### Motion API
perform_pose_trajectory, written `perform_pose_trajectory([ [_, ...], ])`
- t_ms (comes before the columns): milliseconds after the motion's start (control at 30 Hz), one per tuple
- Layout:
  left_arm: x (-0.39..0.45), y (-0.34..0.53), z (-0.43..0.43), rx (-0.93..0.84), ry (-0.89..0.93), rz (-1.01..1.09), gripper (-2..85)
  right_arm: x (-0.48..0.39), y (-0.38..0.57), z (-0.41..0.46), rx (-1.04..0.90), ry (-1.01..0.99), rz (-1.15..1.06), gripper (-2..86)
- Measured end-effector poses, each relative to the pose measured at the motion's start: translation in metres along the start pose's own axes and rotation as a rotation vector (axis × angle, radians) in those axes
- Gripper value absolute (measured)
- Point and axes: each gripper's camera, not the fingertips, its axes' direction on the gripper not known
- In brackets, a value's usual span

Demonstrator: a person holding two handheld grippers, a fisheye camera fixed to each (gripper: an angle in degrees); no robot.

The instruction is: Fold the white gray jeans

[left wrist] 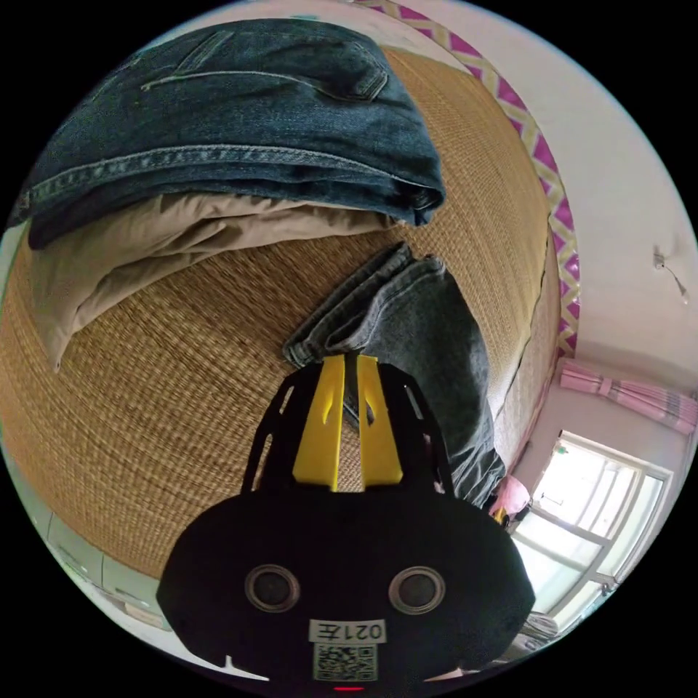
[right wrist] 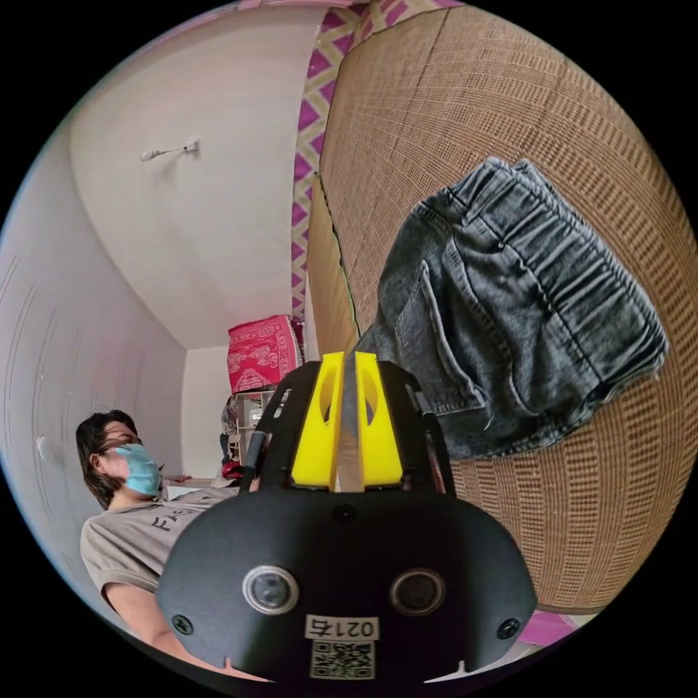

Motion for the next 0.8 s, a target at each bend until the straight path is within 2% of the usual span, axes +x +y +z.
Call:
perform_pose_trajectory([
  [233, 0.041, 0.012, -0.065, 0.085, 0.020, 0.104, -0.9, -0.043, -0.012, 0.034, -0.035, 0.008, -0.022, 0.0],
  [400, 0.028, -0.016, -0.042, 0.024, 0.032, -0.011, -0.4, -0.075, -0.030, 0.079, -0.098, 0.107, -0.049, -0.4],
  [533, 0.048, -0.027, -0.052, 0.030, 0.062, -0.013, 0.1, -0.140, -0.049, 0.139, -0.202, 0.220, -0.213, 0.0],
  [567, 0.067, -0.026, -0.064, 0.077, 0.039, 0.022, 0.1, -0.154, -0.053, 0.149, -0.219, 0.260, -0.256, 0.1],
  [633, 0.109, -0.018, -0.091, 0.206, -0.031, 0.120, 0.0, -0.209, -0.066, 0.196, -0.285, 0.470, -0.471, 1.5],
  [700, 0.183, -0.008, -0.117, 0.331, -0.151, 0.344, -0.1, -0.246, -0.075, 0.237, -0.304, 0.649, -0.652, 3.7],
  [733, 0.203, -0.008, -0.117, 0.327, -0.168, 0.410, 0.0, -0.267, -0.082, 0.269, -0.337, 0.766, -0.775, 5.4],
  [800, 0.290, -0.006, -0.104, 0.250, -0.212, 0.706, 1.7, -0.287, -0.094, 0.321, -0.439, 0.942, -0.942, 6.5],
])
